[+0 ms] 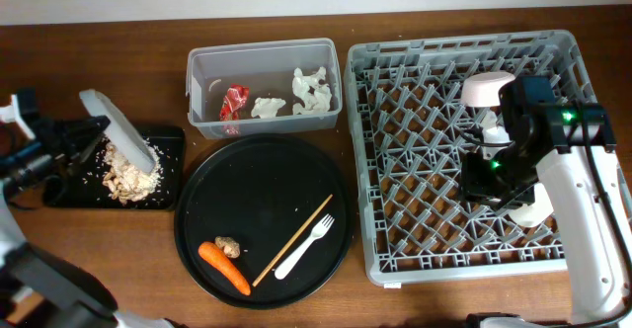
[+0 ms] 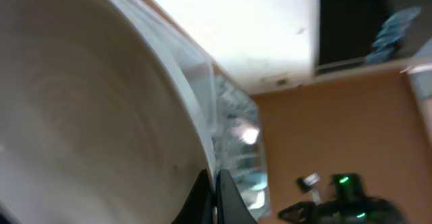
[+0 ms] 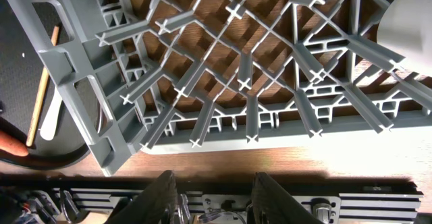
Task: Sort waste into correct bins and load items into the dishwasher rack
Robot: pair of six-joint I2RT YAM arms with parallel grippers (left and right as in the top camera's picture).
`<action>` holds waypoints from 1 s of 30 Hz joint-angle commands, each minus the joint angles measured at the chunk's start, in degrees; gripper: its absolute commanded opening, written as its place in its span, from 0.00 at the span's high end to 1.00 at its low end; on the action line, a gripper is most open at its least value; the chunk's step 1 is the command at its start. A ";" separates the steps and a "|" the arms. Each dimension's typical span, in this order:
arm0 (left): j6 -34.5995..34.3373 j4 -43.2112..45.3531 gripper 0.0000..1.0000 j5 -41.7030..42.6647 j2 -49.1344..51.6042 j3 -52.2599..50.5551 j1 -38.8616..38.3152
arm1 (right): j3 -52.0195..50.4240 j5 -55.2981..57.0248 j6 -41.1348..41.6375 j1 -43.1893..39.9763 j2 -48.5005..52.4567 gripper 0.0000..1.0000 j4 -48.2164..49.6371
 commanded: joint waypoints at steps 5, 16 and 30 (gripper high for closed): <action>-2.73 -5.31 0.99 -30.58 -13.05 0.00 -27.82 | -0.20 -0.52 -0.63 -0.20 -0.63 0.59 -0.39; -26.05 16.46 0.99 -63.67 -12.87 -22.03 -67.87 | -0.20 -0.52 -0.66 -0.20 -0.63 0.59 -0.79; -26.01 29.14 0.46 -63.73 -13.77 -26.56 -69.07 | -0.20 -0.55 -1.73 -0.20 -0.61 0.51 -1.01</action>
